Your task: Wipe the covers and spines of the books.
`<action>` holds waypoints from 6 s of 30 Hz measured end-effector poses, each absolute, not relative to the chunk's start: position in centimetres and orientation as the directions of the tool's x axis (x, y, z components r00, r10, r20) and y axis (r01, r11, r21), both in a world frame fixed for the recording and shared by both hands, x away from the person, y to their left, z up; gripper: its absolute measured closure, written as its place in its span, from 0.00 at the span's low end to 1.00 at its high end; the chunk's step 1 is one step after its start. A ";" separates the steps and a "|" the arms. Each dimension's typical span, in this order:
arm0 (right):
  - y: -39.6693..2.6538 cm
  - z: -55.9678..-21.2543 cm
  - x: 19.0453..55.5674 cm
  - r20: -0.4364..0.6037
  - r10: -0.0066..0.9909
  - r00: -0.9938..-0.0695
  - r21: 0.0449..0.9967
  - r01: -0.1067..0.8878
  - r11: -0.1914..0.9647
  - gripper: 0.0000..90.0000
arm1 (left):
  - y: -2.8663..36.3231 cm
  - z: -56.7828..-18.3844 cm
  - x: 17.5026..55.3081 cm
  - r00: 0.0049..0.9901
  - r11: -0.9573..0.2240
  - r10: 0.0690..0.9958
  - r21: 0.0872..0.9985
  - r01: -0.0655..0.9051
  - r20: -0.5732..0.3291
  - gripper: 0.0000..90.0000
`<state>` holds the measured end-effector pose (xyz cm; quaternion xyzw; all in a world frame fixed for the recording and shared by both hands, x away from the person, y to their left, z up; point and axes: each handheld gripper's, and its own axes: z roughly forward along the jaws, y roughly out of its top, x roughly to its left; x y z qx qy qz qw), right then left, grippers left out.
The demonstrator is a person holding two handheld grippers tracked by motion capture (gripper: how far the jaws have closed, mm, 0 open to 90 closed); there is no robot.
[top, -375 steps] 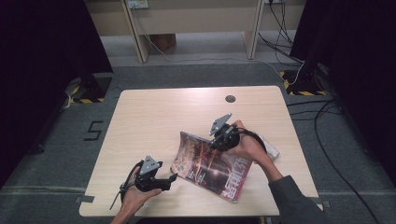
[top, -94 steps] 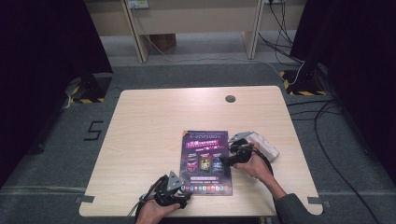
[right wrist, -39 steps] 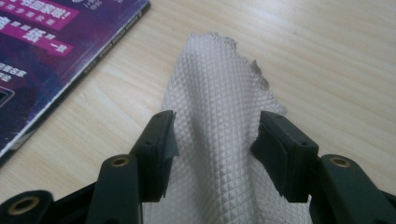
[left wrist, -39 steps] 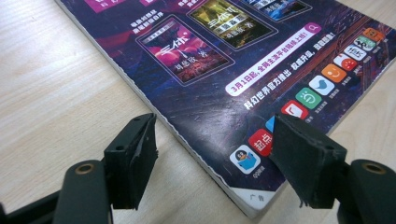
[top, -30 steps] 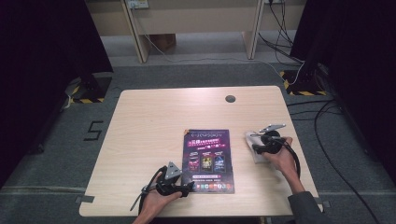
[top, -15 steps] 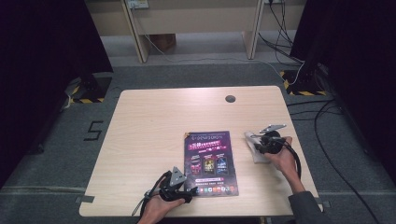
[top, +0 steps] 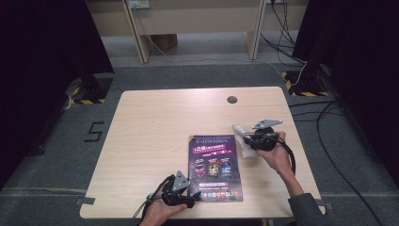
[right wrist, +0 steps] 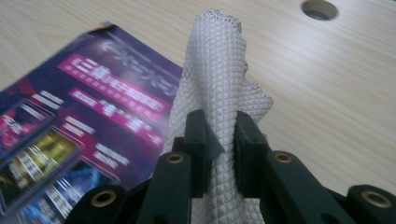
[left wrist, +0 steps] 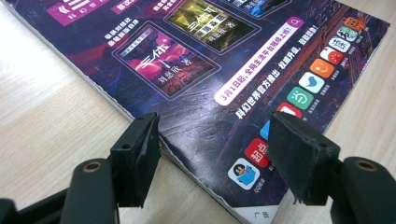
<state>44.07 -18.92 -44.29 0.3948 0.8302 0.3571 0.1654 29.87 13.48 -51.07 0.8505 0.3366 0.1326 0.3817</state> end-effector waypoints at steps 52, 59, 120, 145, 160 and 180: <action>-13.0 -49.0 48.6 -0.098 0.768 -0.632 0.619 0.565 0.545 0.88 | 13.3 -51.1 29.7 0.735 -0.488 0.677 0.740 0.463 -0.013 0.34; -14.5 -49.0 49.2 -0.094 0.802 -0.590 0.631 0.588 0.506 0.88 | 13.3 -51.1 29.8 0.735 -0.488 0.678 0.739 0.465 -0.015 0.33; -4.7 -49.2 48.2 -0.068 0.680 -0.730 0.629 0.498 0.598 0.87 | 13.4 -51.1 29.8 0.735 -0.485 0.677 0.740 0.466 -0.019 0.33; -1.1 -49.4 48.1 -0.066 0.627 -0.777 0.639 0.450 0.624 0.87 | 13.4 -51.1 29.9 0.736 -0.485 0.676 0.740 0.466 -0.020 0.33; -1.2 -49.3 48.2 -0.059 0.639 -0.767 0.635 0.464 0.617 0.87 | 13.4 -51.1 29.9 0.736 -0.483 0.676 0.738 0.471 -0.027 0.33; -3.0 -49.5 47.8 -0.011 0.643 -0.766 0.646 0.485 0.589 0.86 | 13.4 -51.1 29.9 0.736 -0.483 0.677 0.739 0.470 -0.025 0.33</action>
